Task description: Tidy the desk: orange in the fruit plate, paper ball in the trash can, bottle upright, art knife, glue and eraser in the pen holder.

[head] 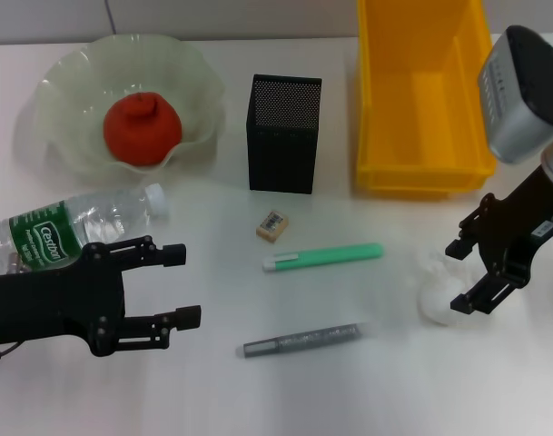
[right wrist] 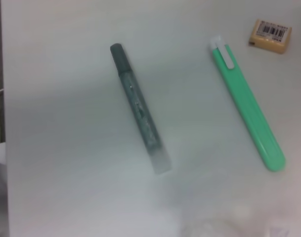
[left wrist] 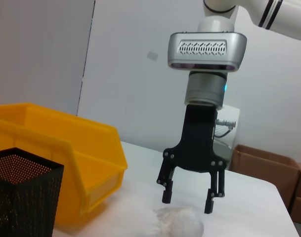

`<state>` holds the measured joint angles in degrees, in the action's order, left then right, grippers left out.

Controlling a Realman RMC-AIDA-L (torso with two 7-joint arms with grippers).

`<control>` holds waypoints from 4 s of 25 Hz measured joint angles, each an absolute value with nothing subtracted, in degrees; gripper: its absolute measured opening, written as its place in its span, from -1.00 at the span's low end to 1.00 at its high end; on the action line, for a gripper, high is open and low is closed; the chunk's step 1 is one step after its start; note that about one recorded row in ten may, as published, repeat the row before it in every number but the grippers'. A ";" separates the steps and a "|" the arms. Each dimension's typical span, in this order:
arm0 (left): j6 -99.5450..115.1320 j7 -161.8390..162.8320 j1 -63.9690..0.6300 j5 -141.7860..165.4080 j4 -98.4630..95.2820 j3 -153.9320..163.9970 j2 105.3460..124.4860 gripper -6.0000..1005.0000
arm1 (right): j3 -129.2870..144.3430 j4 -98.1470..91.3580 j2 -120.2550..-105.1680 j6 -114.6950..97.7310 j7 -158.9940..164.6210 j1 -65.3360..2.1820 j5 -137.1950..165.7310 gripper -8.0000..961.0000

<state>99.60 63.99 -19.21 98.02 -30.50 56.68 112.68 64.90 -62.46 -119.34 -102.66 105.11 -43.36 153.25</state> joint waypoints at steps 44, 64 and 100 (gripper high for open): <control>99.64 63.92 -19.74 97.89 -30.50 56.67 112.34 0.58 | 43.03 -54.50 -117.39 -105.09 87.93 -37.59 129.87 0.12; 100.40 63.29 -20.60 98.03 -30.50 53.86 112.86 0.58 | 26.69 -32.02 -118.99 -97.93 59.90 -26.70 109.32 0.12; 100.98 63.69 -20.65 98.04 -30.50 53.78 113.02 0.58 | 27.03 -24.22 -118.68 -84.20 56.79 -28.67 86.55 0.62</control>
